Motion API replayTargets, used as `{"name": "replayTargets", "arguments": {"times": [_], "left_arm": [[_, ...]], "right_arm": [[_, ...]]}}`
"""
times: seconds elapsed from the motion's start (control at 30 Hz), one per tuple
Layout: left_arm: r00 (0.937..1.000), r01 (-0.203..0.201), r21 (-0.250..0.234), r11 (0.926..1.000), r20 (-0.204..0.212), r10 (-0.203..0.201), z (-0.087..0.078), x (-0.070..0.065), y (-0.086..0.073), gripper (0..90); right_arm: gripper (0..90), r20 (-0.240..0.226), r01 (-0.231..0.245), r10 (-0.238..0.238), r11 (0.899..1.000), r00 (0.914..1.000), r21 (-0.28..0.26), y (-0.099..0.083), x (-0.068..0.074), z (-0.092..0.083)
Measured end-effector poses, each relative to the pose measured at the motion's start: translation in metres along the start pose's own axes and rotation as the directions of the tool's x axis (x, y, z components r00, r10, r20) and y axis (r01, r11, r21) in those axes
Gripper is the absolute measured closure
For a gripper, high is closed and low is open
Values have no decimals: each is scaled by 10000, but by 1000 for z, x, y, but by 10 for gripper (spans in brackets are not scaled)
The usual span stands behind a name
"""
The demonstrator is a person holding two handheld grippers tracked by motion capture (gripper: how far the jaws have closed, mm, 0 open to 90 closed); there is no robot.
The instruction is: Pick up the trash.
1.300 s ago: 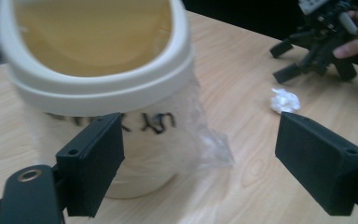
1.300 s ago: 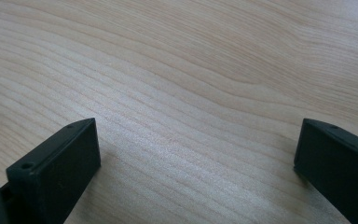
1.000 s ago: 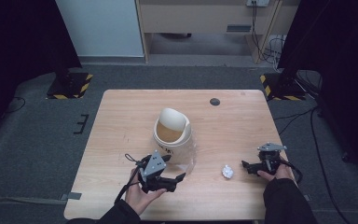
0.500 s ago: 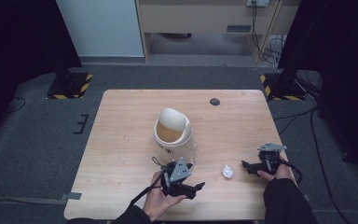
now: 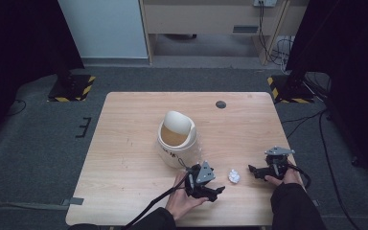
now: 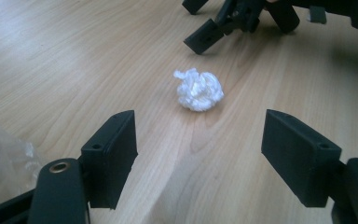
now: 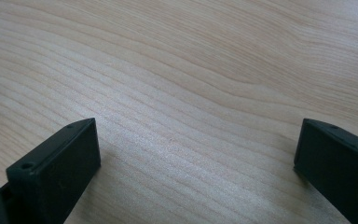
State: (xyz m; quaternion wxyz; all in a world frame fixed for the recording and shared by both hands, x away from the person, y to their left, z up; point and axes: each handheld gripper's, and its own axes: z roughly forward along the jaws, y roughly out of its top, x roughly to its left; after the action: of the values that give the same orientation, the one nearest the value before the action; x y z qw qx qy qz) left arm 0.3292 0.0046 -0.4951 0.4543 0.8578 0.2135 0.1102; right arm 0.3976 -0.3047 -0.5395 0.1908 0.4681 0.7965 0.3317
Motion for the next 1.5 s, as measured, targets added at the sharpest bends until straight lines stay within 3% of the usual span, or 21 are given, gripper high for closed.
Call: {"name": "replayTargets", "arguments": {"times": [0.53,1.07,1.37,1.5], "left_arm": [[9989,459,27,9989,-120,-458,35,12,10,264],[9990,363,561,9978,247,-377,67,3,7,283],[9987,423,856,9954,242,-445,78,-1,7,349],[9995,211,904,9957,203,-231,81,-3,9,402]], "right_arm": [[5,-3,0,0,10000,10000,22,0,0,0],[5,1,-18,18,10000,10000,18,0,0,0],[5,-8,-26,26,10000,10000,15,0,0,0],[5,0,-21,21,10000,10000,14,0,0,0]]}}
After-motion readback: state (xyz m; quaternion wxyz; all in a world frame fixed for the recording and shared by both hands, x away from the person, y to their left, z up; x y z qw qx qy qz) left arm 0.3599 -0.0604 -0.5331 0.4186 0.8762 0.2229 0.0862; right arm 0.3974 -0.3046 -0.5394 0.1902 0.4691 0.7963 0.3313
